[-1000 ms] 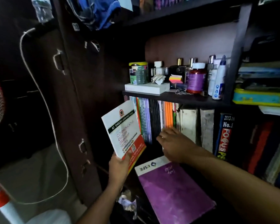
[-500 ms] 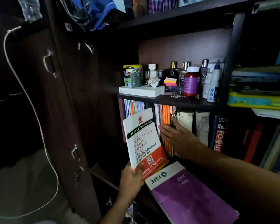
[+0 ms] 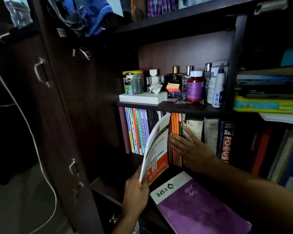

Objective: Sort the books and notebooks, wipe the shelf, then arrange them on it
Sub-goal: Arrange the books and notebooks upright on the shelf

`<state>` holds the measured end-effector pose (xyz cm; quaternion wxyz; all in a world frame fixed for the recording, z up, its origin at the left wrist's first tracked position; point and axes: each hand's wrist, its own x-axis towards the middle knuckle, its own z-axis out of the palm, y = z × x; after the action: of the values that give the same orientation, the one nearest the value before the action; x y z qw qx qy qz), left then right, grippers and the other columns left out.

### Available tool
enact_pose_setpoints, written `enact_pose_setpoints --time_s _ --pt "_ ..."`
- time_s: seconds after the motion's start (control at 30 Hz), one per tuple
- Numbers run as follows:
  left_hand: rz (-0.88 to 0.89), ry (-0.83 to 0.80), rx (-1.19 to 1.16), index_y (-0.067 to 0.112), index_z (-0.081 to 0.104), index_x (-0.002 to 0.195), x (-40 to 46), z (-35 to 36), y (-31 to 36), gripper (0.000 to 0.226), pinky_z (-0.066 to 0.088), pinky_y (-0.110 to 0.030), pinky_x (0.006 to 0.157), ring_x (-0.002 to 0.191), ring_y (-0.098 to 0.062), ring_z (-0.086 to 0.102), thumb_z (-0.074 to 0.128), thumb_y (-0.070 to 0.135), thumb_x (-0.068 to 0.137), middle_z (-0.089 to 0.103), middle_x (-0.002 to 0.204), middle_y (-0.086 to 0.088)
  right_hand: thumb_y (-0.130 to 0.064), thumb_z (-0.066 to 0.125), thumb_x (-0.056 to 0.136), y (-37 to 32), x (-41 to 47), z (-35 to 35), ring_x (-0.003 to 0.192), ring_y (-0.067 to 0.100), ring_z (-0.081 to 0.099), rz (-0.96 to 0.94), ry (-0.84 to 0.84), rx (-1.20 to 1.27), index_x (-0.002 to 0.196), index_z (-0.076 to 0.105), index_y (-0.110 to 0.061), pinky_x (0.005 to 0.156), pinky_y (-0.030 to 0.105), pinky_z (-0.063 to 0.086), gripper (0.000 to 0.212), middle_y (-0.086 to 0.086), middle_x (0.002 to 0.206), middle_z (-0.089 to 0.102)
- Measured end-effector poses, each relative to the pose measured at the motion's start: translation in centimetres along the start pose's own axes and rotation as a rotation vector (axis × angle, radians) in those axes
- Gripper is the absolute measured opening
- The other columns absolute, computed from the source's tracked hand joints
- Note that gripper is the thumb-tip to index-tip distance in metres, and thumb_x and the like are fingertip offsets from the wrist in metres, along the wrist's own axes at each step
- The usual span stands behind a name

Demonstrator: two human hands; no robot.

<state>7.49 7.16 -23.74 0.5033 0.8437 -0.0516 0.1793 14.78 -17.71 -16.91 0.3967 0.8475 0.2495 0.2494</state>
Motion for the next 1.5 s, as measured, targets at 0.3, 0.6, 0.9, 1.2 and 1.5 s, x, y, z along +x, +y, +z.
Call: enact_pose_setpoints --time_s 0.3,0.6,0.9,1.2,1.5 --pt "-0.022 -0.020 -0.044 0.013 0.055 0.139 -0.6 0.1 0.6 0.050 0.045 -0.004 0.051 0.076 0.007 0.057 0.052 0.042 0.099 0.051 0.093 0.020 -0.035 0.036 0.091 0.2 -2.3 1.3 0.143 0.039 0.039 -0.006 0.189 0.149 0.135 0.060 -0.005 0.120 0.057 0.017 0.058 0.020 0.145 0.051" --pt "-0.043 -0.013 -0.051 0.013 0.061 0.132 0.1 -0.2 0.2 0.054 0.053 -0.012 0.067 0.088 -0.001 0.063 0.055 0.051 0.094 0.059 0.096 0.016 -0.029 0.034 0.092 1.5 -2.5 1.4 0.143 0.040 0.038 -0.033 0.234 0.160 0.138 0.054 -0.011 0.120 0.054 0.027 0.054 0.020 0.149 0.047" --pt "-0.043 -0.039 -0.030 0.012 0.061 0.128 0.1 -0.1 0.5 0.042 0.046 -0.014 0.064 0.080 0.006 0.055 0.060 0.040 0.097 0.052 0.090 0.022 -0.037 0.047 0.095 1.5 -3.1 0.7 0.149 0.045 0.021 0.025 0.081 0.026 0.154 0.037 -0.008 0.123 0.055 0.010 0.067 0.021 0.161 0.029" --pt "-0.077 -0.136 -0.003 0.019 0.065 0.130 1.1 -0.6 -0.3 0.052 0.046 -0.010 0.069 0.088 0.004 0.061 0.059 0.054 0.091 0.065 0.100 0.017 -0.031 0.043 0.100 0.7 -2.2 -1.1 0.135 0.042 0.034 0.104 0.016 -0.024 0.150 0.033 -0.011 0.112 0.056 0.031 0.055 0.022 0.154 0.024" --pt "-0.203 -0.323 -0.053 0.043 0.066 0.105 0.1 0.5 1.2 0.018 0.054 -0.017 0.083 0.097 0.005 0.068 0.057 0.054 0.095 0.073 0.108 0.018 -0.038 0.049 0.090 -2.8 -3.0 0.0 0.153 0.038 0.015 0.451 0.049 0.287 0.152 0.041 -0.006 0.121 0.062 0.009 0.070 0.020 0.162 0.027"
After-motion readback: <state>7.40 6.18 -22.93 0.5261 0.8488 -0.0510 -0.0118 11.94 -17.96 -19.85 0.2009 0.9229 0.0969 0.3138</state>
